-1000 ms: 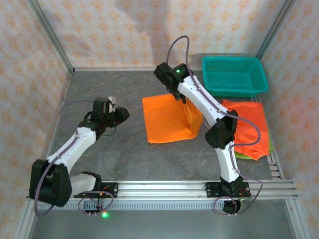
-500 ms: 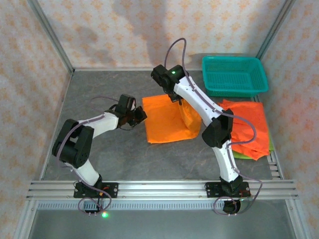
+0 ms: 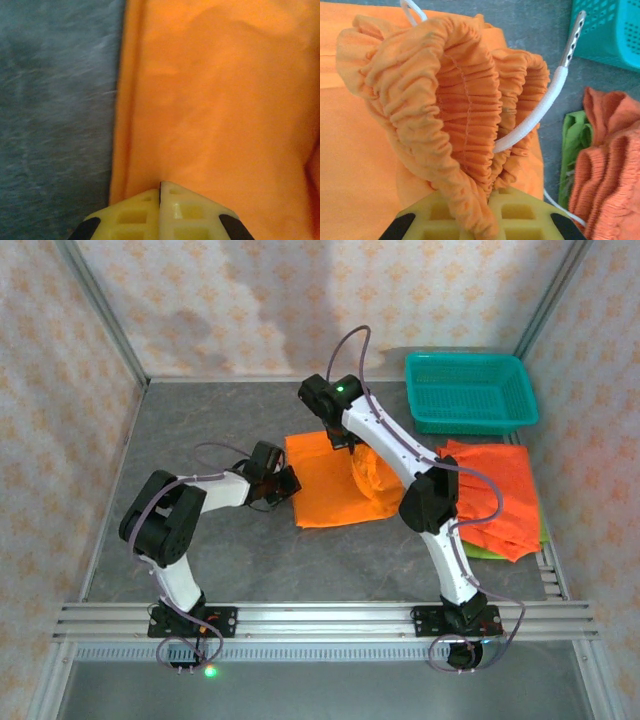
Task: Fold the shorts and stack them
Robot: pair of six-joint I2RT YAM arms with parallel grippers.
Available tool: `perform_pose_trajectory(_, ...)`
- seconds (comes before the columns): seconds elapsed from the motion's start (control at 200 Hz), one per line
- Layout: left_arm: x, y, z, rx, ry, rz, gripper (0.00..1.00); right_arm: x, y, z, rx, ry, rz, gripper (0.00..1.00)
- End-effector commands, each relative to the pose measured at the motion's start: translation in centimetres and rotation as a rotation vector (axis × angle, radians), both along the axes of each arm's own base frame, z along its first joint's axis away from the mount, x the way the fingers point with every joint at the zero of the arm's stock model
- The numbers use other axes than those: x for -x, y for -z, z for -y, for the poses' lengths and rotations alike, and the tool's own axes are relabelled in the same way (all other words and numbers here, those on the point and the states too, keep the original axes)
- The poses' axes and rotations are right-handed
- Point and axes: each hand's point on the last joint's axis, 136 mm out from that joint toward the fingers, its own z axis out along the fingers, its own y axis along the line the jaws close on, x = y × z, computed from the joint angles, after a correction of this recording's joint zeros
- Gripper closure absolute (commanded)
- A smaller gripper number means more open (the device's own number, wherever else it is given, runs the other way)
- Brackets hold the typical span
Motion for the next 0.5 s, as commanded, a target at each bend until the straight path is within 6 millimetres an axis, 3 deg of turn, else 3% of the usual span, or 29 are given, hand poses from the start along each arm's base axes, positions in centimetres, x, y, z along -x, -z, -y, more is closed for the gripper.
perform_pose_trajectory(0.0, 0.4, 1.6, -0.3, -0.025, -0.028, -0.013, 1.0, -0.5, 0.6, -2.1, -0.091, 0.028, 0.013, 1.0)
perform_pose_trajectory(0.225, 1.1, 2.6, -0.1, -0.036, -0.023, -0.024, 1.0, -0.4, 3.1, -5.0, -0.181, 0.036, -0.035, 1.0)
perform_pose_trajectory(0.495, 1.1, 2.5, 0.0, -0.028, -0.03, -0.012, 1.0, 0.0, 6.2, -8.0, -0.283, 0.049, -0.11, 0.98)
